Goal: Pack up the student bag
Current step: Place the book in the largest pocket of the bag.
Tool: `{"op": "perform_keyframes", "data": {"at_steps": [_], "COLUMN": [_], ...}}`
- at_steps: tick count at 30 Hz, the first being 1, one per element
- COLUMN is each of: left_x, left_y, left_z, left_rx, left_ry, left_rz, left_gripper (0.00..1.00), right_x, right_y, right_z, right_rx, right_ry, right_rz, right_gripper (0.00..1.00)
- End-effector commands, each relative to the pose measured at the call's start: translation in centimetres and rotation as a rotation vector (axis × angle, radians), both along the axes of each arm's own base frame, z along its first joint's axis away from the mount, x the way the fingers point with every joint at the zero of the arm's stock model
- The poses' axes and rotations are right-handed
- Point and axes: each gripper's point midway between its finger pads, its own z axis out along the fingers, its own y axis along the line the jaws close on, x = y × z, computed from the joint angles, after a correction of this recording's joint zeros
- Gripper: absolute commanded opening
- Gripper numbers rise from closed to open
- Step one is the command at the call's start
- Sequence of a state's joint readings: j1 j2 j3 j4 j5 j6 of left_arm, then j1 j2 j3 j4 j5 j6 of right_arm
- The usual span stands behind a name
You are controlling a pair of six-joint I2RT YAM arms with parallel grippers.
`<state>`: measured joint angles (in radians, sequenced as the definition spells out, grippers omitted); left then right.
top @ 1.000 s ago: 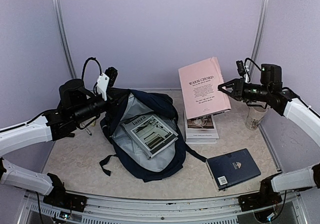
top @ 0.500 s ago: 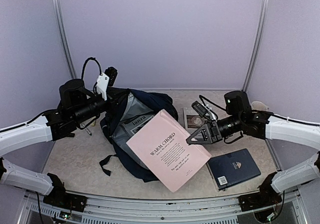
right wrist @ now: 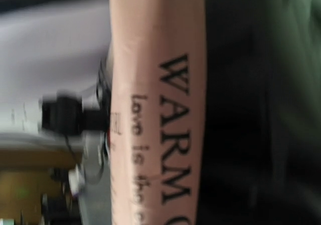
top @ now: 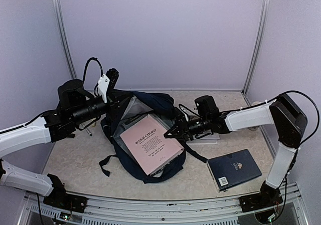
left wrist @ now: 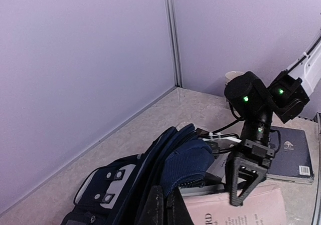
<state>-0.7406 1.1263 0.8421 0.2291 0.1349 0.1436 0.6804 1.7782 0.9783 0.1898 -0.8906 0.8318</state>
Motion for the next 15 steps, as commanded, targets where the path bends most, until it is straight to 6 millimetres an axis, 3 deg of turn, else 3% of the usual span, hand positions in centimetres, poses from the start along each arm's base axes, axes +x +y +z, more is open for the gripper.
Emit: {"op": "perform_keyframes", "data": {"at_steps": [1, 4, 9, 13, 15], "left_x": [-2.7, -2.6, -1.5, -1.4, -1.4], "left_y": [-0.1, 0.0, 0.1, 0.3, 0.4], "left_z": [5.8, 5.9, 5.4, 5.6, 5.6], "left_rx": [-0.110, -0.115, -0.105, -0.108, -0.109], "left_ry": [-0.156, -0.154, -0.121, -0.120, -0.123], "left_rz": [-0.089, -0.078, -0.028, -0.020, -0.016], "left_gripper": [0.00, 0.00, 0.00, 0.00, 0.00], "right_x": [6.1, 8.4, 9.0, 8.3, 7.6], "right_y": [1.2, 1.3, 0.3, -1.5, -2.3], "right_z": [-1.5, -3.4, -3.0, -0.1, 1.8], "right_rx": [-0.043, -0.126, -0.202, -0.242, -0.252], "right_ry": [-0.006, -0.007, -0.068, -0.196, -0.266], "right_rz": [-0.212, -0.290, -0.326, -0.337, -0.328], "right_gripper": [0.05, 0.18, 0.56, 0.88, 0.99]}}
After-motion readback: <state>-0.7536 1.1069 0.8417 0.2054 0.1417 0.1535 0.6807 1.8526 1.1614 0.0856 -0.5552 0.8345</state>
